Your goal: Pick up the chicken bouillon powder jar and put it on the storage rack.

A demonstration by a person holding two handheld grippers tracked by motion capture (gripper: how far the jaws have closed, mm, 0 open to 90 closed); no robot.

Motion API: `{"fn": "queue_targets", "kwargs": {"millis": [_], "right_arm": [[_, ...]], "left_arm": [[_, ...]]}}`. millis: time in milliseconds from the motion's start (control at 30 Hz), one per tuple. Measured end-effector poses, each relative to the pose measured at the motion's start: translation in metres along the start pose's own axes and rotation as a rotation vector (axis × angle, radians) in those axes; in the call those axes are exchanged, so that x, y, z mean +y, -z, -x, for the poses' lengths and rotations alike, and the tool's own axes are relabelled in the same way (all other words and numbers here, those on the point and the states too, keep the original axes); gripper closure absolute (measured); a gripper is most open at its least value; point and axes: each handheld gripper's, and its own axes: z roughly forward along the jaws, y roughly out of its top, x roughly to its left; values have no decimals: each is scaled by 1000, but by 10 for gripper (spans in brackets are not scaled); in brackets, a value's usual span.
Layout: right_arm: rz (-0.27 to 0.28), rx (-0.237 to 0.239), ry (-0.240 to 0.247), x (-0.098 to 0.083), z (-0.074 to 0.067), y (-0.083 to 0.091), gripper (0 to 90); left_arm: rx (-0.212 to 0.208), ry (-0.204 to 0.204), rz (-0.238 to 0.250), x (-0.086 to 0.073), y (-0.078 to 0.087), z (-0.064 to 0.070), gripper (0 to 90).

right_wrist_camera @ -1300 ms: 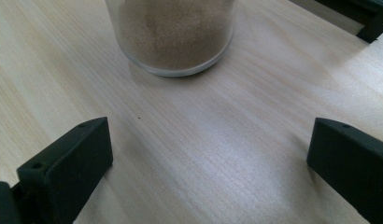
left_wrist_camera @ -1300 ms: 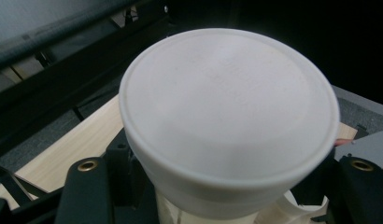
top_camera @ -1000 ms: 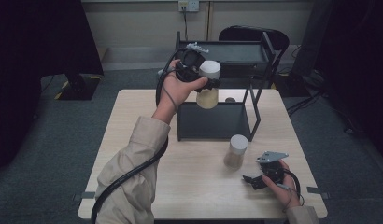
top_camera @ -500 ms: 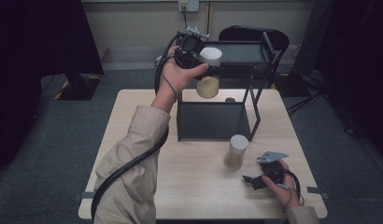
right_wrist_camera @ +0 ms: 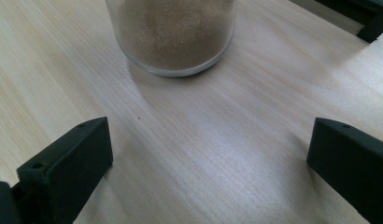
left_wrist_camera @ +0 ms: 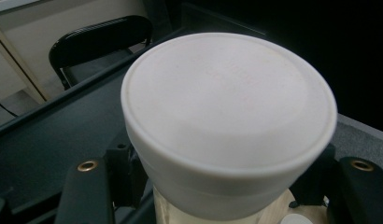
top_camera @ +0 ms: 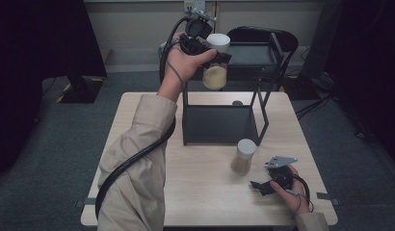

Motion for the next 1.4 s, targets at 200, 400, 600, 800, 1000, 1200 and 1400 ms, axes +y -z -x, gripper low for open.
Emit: {"fn": "queue_targets", "kwargs": {"millis": [200, 400, 600, 800, 1000, 1200, 1400], "right_arm": [[0, 0, 0, 0, 0, 0, 0], [0, 0, 0, 0, 0, 0, 0], [0, 0, 0, 0, 0, 0, 0], [0, 0, 0, 0, 0, 0, 0], [0, 0, 1, 0, 0, 0, 0], [-1, 0, -1, 0, 0, 0, 0], [-1, 1, -1, 0, 0, 0, 0]], "left_arm": [[6, 15, 16, 8, 4, -5, 344], [33, 15, 6, 22, 5, -6, 344], [60, 16, 10, 30, 0, -9, 344], [81, 30, 27, 36, -7, -15, 344], [115, 42, 35, 40, -17, -22, 344], [131, 36, 30, 44, -30, -27, 344], [144, 37, 28, 47, -40, -27, 344]]}}
